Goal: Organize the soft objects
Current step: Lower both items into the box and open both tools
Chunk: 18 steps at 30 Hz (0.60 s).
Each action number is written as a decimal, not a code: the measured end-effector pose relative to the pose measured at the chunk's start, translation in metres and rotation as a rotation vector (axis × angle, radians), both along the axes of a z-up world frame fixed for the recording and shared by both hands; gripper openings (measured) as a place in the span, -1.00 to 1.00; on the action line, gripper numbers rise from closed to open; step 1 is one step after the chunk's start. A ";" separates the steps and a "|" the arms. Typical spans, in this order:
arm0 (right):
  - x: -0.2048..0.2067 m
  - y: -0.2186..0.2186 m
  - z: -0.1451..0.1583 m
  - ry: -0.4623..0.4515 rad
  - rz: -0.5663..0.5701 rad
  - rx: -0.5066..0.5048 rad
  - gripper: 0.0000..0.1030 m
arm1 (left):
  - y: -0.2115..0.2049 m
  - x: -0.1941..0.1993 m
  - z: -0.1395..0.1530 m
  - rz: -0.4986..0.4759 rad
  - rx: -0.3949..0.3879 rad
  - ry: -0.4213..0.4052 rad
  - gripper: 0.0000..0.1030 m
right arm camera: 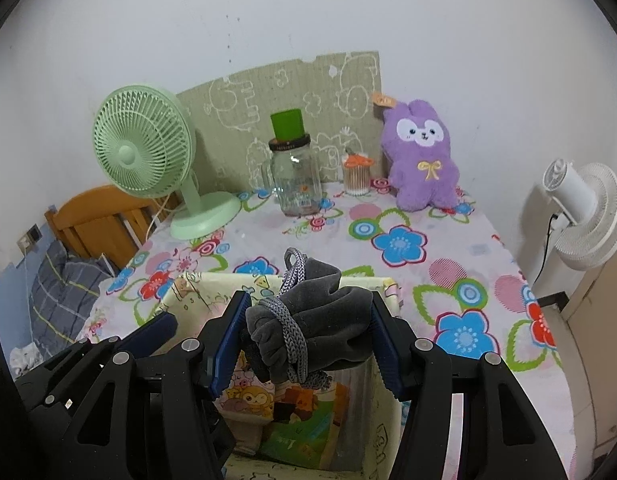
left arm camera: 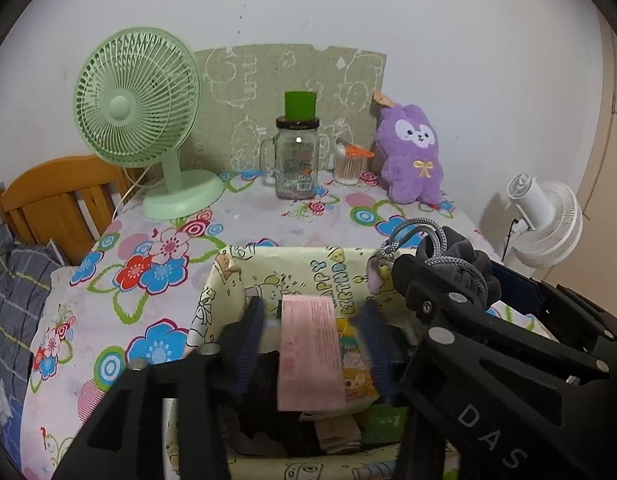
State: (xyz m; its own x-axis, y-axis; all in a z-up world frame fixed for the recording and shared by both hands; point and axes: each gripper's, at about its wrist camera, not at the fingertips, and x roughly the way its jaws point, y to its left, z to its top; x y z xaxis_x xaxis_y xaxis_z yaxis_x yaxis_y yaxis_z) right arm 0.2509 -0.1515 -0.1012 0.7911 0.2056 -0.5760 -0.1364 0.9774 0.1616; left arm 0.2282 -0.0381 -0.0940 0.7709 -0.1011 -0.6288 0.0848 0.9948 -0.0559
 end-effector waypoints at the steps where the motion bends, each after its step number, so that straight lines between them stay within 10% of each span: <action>1: 0.001 0.001 -0.002 0.007 0.007 0.005 0.19 | 0.001 0.002 -0.002 0.011 0.005 0.005 0.28; 18: 0.014 0.018 -0.016 0.029 0.081 0.003 0.23 | 0.014 0.007 -0.013 0.038 0.013 0.045 0.53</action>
